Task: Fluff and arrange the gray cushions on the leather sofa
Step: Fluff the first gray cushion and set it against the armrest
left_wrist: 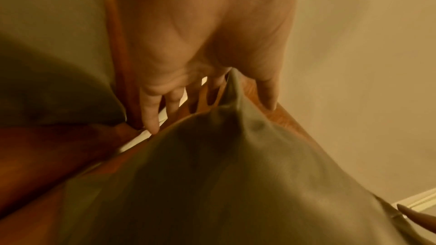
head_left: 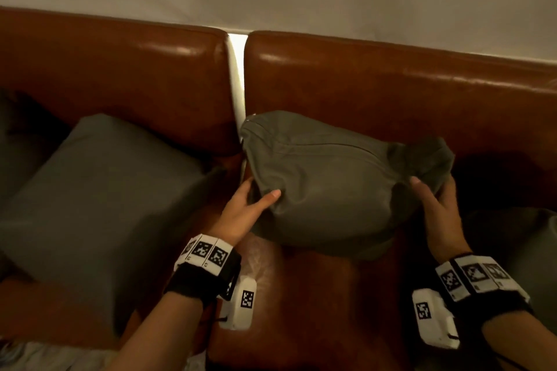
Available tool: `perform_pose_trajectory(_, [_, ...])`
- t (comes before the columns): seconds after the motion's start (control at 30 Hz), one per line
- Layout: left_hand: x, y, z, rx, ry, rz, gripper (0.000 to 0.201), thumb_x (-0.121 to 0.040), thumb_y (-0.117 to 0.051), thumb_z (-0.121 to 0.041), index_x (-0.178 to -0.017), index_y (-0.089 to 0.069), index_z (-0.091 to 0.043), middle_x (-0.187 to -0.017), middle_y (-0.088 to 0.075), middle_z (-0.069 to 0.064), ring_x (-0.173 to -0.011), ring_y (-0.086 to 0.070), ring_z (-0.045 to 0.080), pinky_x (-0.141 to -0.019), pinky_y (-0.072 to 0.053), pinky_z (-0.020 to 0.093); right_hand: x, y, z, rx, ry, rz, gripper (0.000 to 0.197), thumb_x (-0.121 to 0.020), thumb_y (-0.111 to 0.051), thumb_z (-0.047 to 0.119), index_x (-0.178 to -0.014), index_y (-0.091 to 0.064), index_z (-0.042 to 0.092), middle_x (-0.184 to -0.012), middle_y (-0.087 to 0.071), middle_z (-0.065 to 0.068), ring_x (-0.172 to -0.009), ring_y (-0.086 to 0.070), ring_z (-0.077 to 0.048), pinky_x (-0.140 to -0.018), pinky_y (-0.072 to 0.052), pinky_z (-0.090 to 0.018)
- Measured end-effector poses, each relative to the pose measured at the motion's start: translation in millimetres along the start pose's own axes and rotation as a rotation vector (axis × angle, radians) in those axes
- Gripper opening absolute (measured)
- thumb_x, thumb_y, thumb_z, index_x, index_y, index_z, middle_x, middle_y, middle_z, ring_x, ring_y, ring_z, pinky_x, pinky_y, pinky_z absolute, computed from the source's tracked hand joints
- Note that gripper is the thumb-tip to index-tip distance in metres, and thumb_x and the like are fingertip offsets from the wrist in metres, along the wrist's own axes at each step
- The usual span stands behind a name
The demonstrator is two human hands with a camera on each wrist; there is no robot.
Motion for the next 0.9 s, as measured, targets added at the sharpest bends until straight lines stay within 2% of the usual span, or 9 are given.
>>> perform_pose_trajectory(0.1, [21.5,26.6,-0.7,-0.122,-0.046,-0.018,0.058,-0.087,-0.069,-0.034,-0.140,-0.047,-0.022,-0.128,-0.050,-0.008,-0.118,-0.047,0.010,-0.099,-0.039,0.026,7.4,1.8,35.7,0.116,0.077,-0.227,0.074,-0.091,-0.064,0.030,-0.151,-0.022,0.031,-0.153,-0.034,-0.003,-0.137,-0.037,-0.018,-0.109,-0.037,-0.039])
perform_pose_trajectory(0.2, [46.6,70.8,11.9,-0.170,-0.067,-0.044,0.040,-0.092,-0.064,-0.029,-0.130,-0.056,-0.019,-0.121,-0.060,-0.005,-0.106,-0.059,0.007,-0.094,-0.047,0.023,29.5,-33.5,79.6,0.257,0.312,-0.291,0.045,-0.094,-0.058,0.019,-0.135,-0.042,0.028,-0.140,-0.045,0.000,-0.120,-0.048,-0.006,-0.100,-0.044,-0.031])
perform_pose_trajectory(0.37, [86.8,184.7,60.1,-0.148,-0.135,-0.315,0.011,-0.093,-0.063,-0.020,-0.102,-0.069,-0.024,-0.097,-0.071,-0.006,-0.087,-0.065,-0.001,-0.077,-0.046,0.007,92.7,-203.5,86.6,0.527,0.472,0.414,0.012,-0.095,-0.057,0.013,-0.103,-0.063,0.019,-0.095,-0.065,0.008,-0.084,-0.061,0.000,-0.073,-0.044,-0.009])
perform_pose_trajectory(0.43, [95.8,239.3,87.0,-0.160,-0.111,-0.479,0.011,-0.093,-0.063,-0.014,-0.102,-0.069,-0.015,-0.097,-0.071,0.001,-0.090,-0.066,0.008,-0.080,-0.047,0.016,110.4,-275.6,61.5,0.648,0.428,0.654,0.010,-0.094,-0.060,0.013,-0.099,-0.067,0.019,-0.088,-0.068,0.008,-0.078,-0.061,0.004,-0.071,-0.045,-0.010])
perform_pose_trajectory(0.53, [107.4,315.2,136.2,-0.085,0.045,-0.763,0.029,-0.088,-0.070,-0.016,-0.112,-0.060,-0.003,-0.107,-0.065,0.016,-0.104,-0.063,0.033,-0.090,-0.047,0.035,122.7,-363.6,16.4,0.762,0.315,0.800,0.011,-0.094,-0.061,0.016,-0.098,-0.067,0.022,-0.089,-0.069,0.007,-0.082,-0.063,-0.002,-0.072,-0.044,-0.014])
perform_pose_trajectory(0.63, [107.3,370.7,172.6,0.009,0.209,-0.944,0.067,-0.079,-0.079,-0.035,-0.128,-0.046,-0.002,-0.130,-0.049,0.024,-0.125,-0.046,0.039,-0.106,-0.038,0.047,116.6,-435.9,-14.2,0.759,0.231,0.785,0.021,-0.092,-0.063,0.018,-0.113,-0.064,0.015,-0.109,-0.067,-0.006,-0.102,-0.063,-0.018,-0.081,-0.042,-0.011])
perform_pose_trajectory(0.7, [93.8,393.9,185.8,0.146,0.231,-0.895,0.092,-0.075,-0.081,-0.038,-0.144,-0.031,-0.003,-0.145,-0.039,0.021,-0.135,-0.038,0.034,-0.112,-0.034,0.045,102.7,-474.4,-25.4,0.743,0.185,0.720,0.037,-0.093,-0.063,0.026,-0.127,-0.056,0.014,-0.127,-0.058,-0.011,-0.117,-0.055,-0.021,-0.093,-0.038,-0.019])
perform_pose_trajectory(0.8, [62.8,405.0,193.3,0.385,0.214,-0.604,0.109,-0.074,-0.080,-0.041,-0.154,-0.008,-0.021,-0.153,-0.037,0.007,-0.136,-0.042,0.022,-0.113,-0.035,0.047,82.5,-520.4,-32.7,0.641,-0.015,0.653,0.062,-0.094,-0.055,0.048,-0.146,-0.035,0.023,-0.151,-0.035,-0.007,-0.137,-0.037,-0.026,-0.108,-0.031,-0.033])
perform_pose_trajectory(0.9, [44.9,410.6,198.0,0.405,0.271,-0.385,0.124,-0.050,-0.083,-0.066,-0.151,-0.016,-0.042,-0.148,-0.043,-0.008,-0.130,-0.049,0.022,-0.102,-0.046,0.053,70.3,-544.7,-47.4,0.569,-0.257,0.591,0.081,-0.089,-0.047,0.066,-0.155,-0.015,0.030,-0.160,-0.022,0.000,-0.144,-0.028,-0.029,-0.112,-0.025,-0.042])
Point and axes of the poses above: each hand's wrist, its own x-axis away from the middle knuckle, its own y-axis out of the back of the hand, z = x × y, the point moved 5 cm from there along -x, towards the middle knuckle
